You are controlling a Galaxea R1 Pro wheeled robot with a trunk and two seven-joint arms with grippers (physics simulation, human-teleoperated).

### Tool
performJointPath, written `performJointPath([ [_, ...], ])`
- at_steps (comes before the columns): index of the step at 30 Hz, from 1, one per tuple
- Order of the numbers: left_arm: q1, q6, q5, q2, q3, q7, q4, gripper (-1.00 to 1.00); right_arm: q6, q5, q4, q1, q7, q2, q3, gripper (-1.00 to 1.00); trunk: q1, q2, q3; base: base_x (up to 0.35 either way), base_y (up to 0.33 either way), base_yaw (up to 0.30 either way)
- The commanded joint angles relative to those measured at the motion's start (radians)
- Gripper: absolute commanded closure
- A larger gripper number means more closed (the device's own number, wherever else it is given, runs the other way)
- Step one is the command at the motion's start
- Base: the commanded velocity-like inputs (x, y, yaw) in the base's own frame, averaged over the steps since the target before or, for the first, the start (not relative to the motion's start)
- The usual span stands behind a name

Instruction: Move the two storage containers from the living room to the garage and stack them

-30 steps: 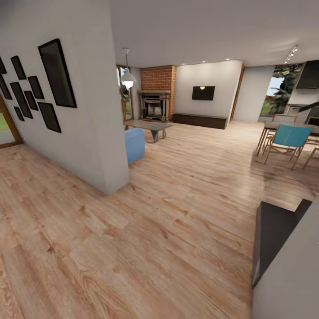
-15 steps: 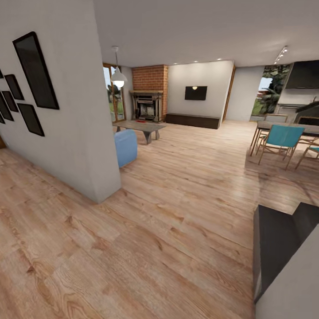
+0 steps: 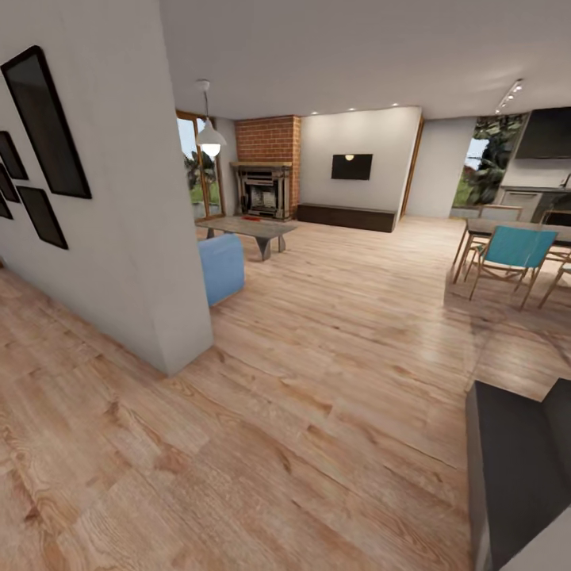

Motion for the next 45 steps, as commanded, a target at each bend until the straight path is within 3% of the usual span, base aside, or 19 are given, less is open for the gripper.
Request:
performJointPath([
  [1, 0.0, 0.003, 0.006, 0.0, -0.001, 0.003, 0.0, -1.0, -0.005, -0.009, 0.003, -0.001, -0.001, 0.001, 0.008, -1.0, 0.001, 0.0, -0.001, 0.322, 0.0, 0.0],
  [24, -0.001, 0.003, 0.006, 0.0, -0.001, 0.003, 0.0, -1.0, -0.005, 0.016, 0.003, -0.001, -0.001, 0.003, 0.008, -1.0, 0.001, 0.0, -0.001, 0.322, 0.0, -0.084],
  [45, -0.001, 0.003, 0.006, 0.0, -0.001, 0.003, 0.0, -1.0, -0.004, 0.038, 0.003, -0.001, -0.001, 0.005, 0.01, -1.0, 0.001, 0.0, -0.001, 0.322, 0.0, -0.004],
])
